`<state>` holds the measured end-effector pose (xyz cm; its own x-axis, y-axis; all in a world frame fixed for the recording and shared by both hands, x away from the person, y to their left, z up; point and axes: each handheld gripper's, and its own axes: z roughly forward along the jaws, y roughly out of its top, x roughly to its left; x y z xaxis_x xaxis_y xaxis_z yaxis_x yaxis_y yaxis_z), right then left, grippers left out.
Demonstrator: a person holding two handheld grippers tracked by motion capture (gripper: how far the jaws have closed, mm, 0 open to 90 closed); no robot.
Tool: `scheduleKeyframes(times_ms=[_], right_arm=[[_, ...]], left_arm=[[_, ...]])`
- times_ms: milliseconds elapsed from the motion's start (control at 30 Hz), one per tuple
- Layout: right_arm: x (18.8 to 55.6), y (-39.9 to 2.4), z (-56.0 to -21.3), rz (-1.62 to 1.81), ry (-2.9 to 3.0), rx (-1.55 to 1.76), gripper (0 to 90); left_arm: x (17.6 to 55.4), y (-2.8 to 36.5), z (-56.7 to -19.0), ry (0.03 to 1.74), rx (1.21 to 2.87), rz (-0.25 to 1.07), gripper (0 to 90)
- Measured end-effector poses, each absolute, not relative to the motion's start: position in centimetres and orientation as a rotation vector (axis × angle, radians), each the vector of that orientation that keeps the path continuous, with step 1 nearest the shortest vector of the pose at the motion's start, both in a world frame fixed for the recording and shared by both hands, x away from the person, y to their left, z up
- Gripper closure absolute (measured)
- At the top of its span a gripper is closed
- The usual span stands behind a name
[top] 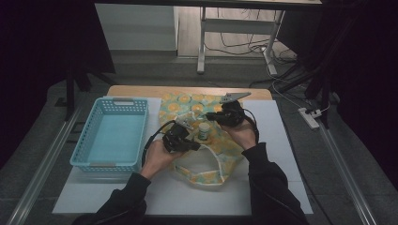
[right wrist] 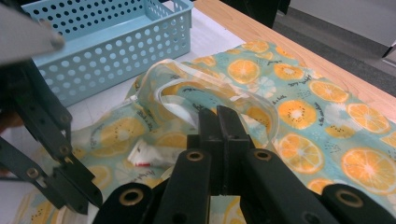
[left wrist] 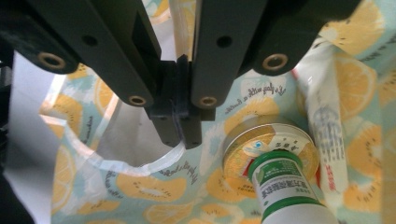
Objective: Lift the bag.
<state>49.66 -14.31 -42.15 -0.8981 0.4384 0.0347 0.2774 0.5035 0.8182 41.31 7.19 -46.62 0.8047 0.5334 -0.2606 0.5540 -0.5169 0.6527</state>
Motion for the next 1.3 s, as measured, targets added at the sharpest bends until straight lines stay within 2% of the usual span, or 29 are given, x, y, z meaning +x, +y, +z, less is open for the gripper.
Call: scheduleKeyframes(times_ms=[667, 1300], right_arm=[[49.0, -13.9, -38.0, 1.355, 2.57, 0.549, 90.0], [48.8, -13.4, -34.8, 1.38, 2.575, 0.523, 90.0]], left_arm=[[43.7, 9.5, -40.4, 0.777, 2.15, -0.102, 90.0], [46.0, 10.9, -34.7, 0.734, 2.05, -0.101, 90.0]])
